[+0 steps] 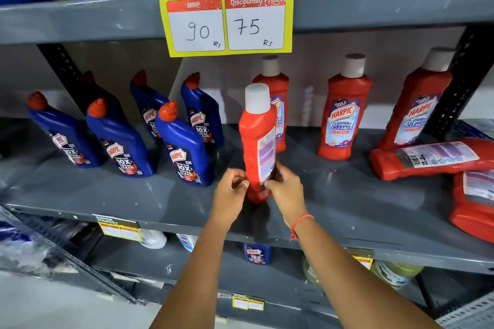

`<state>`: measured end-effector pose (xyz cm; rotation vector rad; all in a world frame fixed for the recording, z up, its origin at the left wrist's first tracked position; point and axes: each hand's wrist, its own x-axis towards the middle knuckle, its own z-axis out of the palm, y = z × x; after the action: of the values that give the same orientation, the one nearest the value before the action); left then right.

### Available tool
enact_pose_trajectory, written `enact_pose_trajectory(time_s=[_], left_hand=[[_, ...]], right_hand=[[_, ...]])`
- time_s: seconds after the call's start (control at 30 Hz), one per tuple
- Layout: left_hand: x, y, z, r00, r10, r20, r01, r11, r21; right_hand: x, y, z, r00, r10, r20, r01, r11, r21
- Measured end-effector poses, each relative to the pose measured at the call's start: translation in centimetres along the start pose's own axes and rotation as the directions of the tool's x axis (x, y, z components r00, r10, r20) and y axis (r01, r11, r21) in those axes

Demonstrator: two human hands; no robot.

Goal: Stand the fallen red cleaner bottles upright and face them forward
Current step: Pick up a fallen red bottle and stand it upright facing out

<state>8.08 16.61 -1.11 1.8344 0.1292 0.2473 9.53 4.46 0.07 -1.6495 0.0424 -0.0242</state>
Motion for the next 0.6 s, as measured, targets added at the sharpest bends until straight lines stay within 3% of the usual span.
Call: enact_pose_trajectory(time_s=[0.13, 0.4, 0.6], left_hand=[[-0.3, 0.0, 0.0, 0.999, 0.038, 0.032, -0.039, 0.999, 0.034], [0.6, 1.1, -0.6, 0.999, 0.048, 0.024, -0.048, 0.999, 0.006], [2.4, 2.2, -1.2, 0.967, -0.049, 0.250, 0.084, 0.988, -0.130]], right_hand=[[0.1, -0.4, 0.1, 0.976, 0.016, 0.216, -0.001, 0.998, -0.067], [0.6, -0.1, -0.6, 0.984, 0.011, 0.178, 0.018, 0.987, -0.157], [1.5, -0.4, -1.4, 0.974, -0.014, 0.227, 0.047, 0.989, -0.139]])
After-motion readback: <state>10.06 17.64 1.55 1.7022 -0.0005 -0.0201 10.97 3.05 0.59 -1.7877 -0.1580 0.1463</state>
